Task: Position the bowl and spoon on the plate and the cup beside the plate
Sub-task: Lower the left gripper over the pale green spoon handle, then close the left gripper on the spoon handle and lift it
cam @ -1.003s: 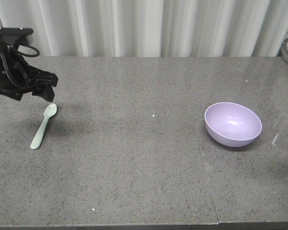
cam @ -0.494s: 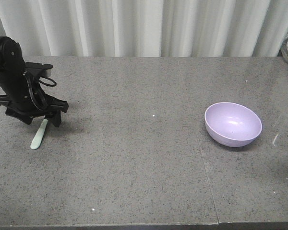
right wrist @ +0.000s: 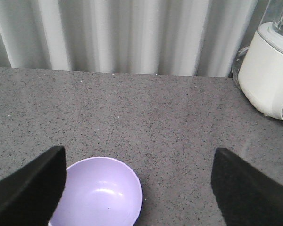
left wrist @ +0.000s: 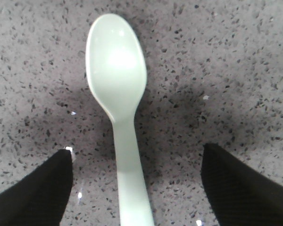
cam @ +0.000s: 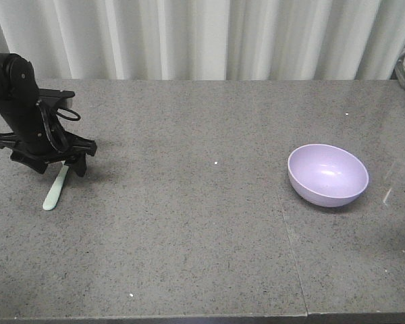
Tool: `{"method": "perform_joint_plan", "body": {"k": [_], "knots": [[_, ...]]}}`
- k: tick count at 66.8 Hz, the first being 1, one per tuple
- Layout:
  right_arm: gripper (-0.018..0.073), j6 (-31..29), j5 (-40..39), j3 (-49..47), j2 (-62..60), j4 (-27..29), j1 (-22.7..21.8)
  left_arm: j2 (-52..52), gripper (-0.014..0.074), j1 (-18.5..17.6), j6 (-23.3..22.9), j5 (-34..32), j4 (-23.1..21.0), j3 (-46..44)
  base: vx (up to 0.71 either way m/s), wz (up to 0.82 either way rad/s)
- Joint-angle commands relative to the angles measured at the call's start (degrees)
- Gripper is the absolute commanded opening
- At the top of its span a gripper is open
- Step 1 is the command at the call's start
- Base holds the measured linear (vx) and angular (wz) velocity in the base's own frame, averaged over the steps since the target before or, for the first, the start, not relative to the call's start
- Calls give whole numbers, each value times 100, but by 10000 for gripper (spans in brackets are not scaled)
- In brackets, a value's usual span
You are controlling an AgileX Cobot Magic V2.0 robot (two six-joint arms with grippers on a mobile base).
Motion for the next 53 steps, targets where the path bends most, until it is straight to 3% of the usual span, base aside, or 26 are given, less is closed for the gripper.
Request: {"method": "perform_joint_plan", "body": {"k": [1, 26, 53], "knots": [[587, -31, -391, -175, -52, -7, -6, -229, 533, 4, 5, -64, -33, -180, 0, 0], [587, -31, -391, -175, -52, -7, -6, -192, 519, 4, 36, 1, -30, -180, 0, 0], [587, -31, -391, -175, -52, 113, -6, -84, 330, 4, 36, 108, -50, -180, 0, 0]]}}
